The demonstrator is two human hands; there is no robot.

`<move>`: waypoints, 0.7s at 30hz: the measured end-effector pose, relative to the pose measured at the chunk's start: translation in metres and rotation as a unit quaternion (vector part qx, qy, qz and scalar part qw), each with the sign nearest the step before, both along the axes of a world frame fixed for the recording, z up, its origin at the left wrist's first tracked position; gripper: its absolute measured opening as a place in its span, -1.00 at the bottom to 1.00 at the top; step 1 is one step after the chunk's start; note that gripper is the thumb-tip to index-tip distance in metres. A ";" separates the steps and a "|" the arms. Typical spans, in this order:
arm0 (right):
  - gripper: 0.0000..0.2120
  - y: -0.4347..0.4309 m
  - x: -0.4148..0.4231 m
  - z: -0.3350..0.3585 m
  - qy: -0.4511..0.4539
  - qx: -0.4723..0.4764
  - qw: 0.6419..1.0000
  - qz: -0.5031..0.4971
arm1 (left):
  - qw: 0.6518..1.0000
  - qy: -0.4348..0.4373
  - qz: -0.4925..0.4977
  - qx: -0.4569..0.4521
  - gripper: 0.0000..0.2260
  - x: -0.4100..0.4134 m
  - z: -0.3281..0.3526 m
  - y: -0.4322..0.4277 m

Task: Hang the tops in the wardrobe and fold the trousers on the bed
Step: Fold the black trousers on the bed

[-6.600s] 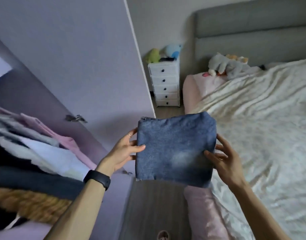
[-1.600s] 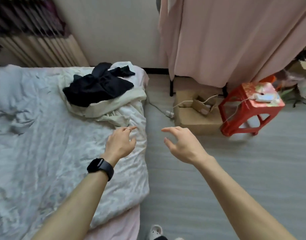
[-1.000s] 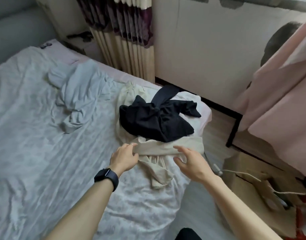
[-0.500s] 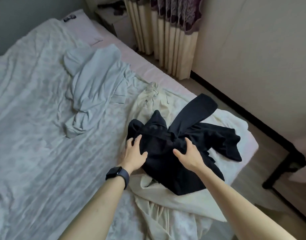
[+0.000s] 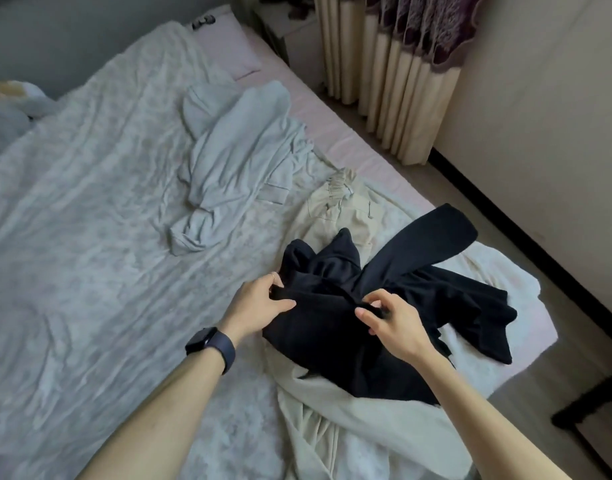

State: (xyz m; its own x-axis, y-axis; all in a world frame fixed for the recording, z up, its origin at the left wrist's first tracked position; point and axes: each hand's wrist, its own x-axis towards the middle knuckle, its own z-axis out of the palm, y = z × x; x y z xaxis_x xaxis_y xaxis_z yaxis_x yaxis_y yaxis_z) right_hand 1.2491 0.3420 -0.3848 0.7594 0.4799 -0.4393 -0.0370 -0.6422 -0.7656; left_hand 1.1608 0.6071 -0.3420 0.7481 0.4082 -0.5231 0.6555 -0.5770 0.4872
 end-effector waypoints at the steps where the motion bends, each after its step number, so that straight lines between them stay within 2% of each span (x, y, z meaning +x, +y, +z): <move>1: -0.89 0.001 -0.001 0.017 -0.016 0.013 1.000 -0.003 | 1.000 -0.023 0.014 0.006 -0.77 -0.007 0.016 0.001; 8: -0.88 0.066 -0.034 0.195 -0.169 0.130 0.977 0.012 | 0.967 -0.226 0.094 0.063 -0.78 -0.073 0.196 0.044; 12: -0.87 0.119 -0.083 0.290 -0.256 0.212 0.943 0.029 | 0.924 -0.339 0.122 0.127 -0.80 -0.146 0.297 0.083; 14: -0.88 0.145 -0.116 0.328 -0.294 0.252 0.922 0.030 | 0.890 -0.400 0.151 0.159 -0.80 -0.188 0.334 0.094; 18: -0.88 0.184 -0.192 0.372 -0.320 0.315 0.893 0.030 | 0.833 -0.463 0.176 0.247 -0.79 -0.284 0.377 0.096; 21: -0.82 0.191 -0.242 0.344 -0.274 0.289 0.915 0.065 | 0.838 -0.450 0.162 0.264 -0.80 -0.357 0.342 0.084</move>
